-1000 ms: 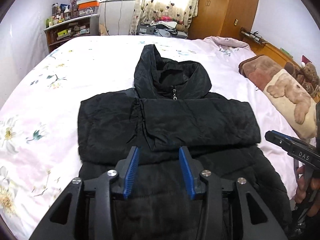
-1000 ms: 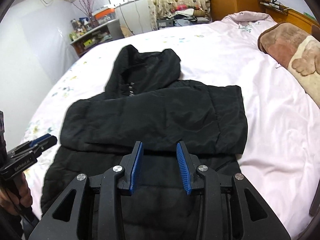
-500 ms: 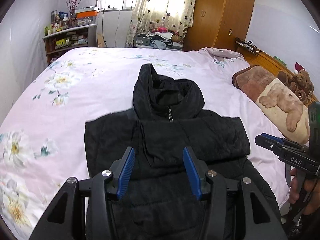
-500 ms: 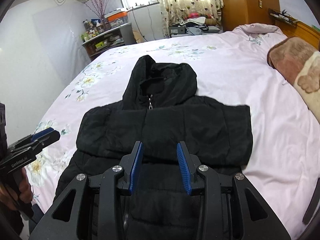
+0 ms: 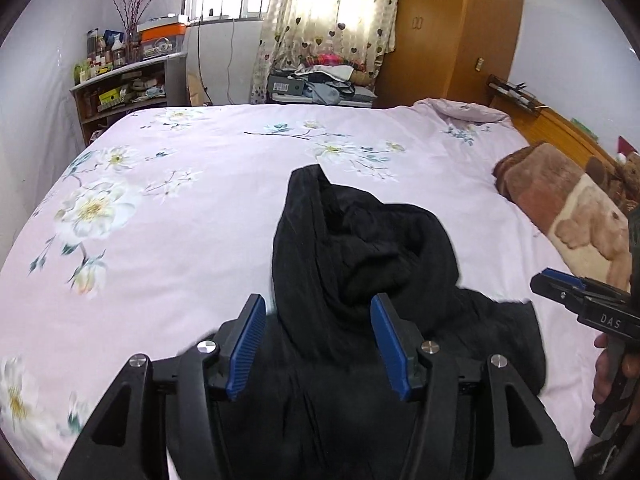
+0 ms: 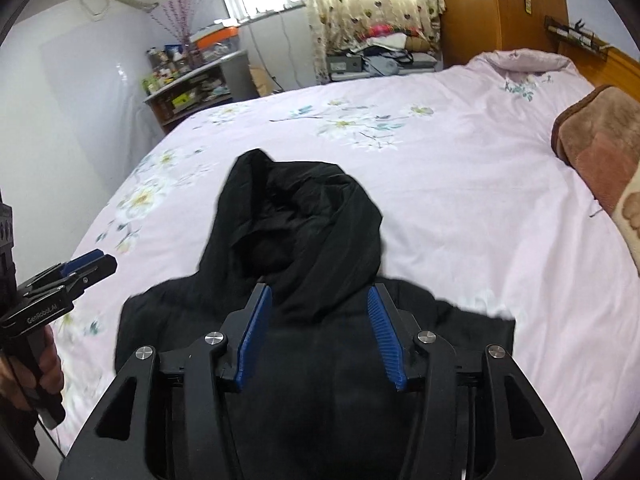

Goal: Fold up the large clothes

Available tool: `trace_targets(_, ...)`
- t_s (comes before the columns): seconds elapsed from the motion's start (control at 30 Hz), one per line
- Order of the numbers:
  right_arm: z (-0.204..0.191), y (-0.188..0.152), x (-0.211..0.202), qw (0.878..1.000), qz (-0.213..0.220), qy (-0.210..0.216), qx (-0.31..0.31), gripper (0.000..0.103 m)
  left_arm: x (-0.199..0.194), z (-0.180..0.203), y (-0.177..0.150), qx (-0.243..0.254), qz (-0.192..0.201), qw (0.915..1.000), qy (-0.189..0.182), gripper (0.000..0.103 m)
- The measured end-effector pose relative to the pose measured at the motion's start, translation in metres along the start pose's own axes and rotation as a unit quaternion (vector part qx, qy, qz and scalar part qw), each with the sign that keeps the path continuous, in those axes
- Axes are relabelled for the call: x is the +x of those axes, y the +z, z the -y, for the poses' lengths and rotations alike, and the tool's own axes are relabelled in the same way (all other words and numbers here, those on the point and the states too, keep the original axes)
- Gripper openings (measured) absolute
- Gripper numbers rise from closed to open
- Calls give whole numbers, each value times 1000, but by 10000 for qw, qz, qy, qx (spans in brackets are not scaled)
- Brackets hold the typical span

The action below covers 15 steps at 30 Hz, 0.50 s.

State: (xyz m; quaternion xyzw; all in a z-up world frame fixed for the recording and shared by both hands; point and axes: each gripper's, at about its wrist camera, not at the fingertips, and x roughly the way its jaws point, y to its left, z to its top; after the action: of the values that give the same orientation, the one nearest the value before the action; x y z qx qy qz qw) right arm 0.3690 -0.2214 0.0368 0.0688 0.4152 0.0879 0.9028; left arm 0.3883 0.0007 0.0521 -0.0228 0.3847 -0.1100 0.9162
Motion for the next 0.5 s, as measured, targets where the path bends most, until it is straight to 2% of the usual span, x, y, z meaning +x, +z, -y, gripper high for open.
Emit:
trace_targets(0.3,32,42,98,9988,-407,-108,229,51,109,-24,28,-193,-427,9987,180,58)
trace_targets(0.5,36,61,141,9983,-500,-203,218,51,158,-27,36,-269,-561,9980,110,57)
